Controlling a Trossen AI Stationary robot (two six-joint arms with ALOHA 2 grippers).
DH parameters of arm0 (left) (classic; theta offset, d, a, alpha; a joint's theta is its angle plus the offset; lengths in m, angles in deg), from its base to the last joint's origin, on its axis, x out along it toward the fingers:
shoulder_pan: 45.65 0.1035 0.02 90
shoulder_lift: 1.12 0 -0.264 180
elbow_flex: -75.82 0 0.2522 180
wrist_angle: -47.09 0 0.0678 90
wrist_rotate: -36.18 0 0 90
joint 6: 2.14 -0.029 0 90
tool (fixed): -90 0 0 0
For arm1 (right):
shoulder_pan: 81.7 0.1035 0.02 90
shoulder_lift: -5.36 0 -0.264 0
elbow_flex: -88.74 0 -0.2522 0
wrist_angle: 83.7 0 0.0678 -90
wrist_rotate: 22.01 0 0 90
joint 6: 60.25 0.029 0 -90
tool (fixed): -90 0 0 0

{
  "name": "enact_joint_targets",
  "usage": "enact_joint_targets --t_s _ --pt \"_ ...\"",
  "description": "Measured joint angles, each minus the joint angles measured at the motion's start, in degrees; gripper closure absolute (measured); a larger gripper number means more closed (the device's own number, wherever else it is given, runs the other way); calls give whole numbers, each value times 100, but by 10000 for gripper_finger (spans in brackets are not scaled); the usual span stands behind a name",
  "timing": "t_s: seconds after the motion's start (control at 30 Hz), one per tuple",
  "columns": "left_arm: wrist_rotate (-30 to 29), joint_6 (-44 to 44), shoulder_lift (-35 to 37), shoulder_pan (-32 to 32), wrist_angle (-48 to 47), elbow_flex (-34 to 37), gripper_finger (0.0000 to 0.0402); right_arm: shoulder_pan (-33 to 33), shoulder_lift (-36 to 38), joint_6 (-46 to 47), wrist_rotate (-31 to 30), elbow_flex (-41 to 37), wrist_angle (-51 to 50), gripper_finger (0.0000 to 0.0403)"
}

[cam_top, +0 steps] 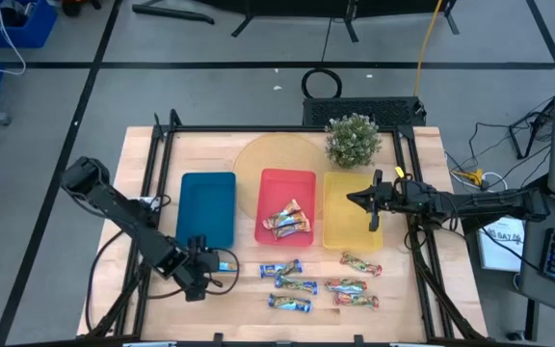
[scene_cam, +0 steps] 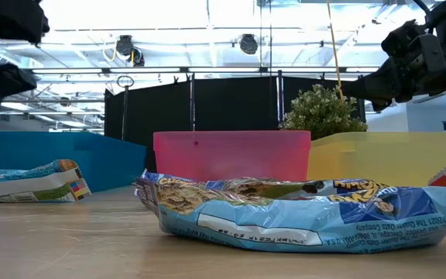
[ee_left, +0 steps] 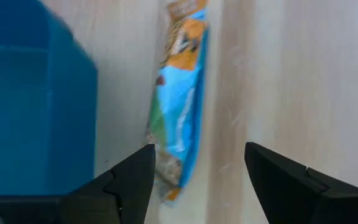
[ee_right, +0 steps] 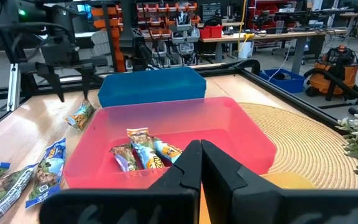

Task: Pick and place Granola Bars by type
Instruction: Put the yellow granola bar into the red bin

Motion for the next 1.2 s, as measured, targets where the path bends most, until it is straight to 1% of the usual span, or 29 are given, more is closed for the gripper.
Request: enact_joint_targets --t_s 0.13,0.33,0.5,0.67,0.8,0.9,1.07,1.2 --pt "37 -147 -155 141 -45 0 147 -2 -41 154 0 -1 0 403" --pt "316 -605 -422 461 -26 0 147 -1 -56 143 -2 1 108 403" --pt "616 -727 -773 712 98 -17 147 0 -56 143 -2 -1 136 403" --pt "897 -903 -1080 790 121 -41 147 0 -84 143 -2 -1 114 403" --pt "1042 -975 -1146 801 244 -23 148 0 -120 141 -2 -2 102 403" --pt "1048 -966 -1147 798 290 -52 165 0 -147 141 -2 1 96 403" --pt "1026 -869 -1165 778 244 -150 215 -1 -163 141 -2 0 118 403" --pt "1011 -664 -1136 780 268 -151 245 0 -163 141 -2 -1 125 403"
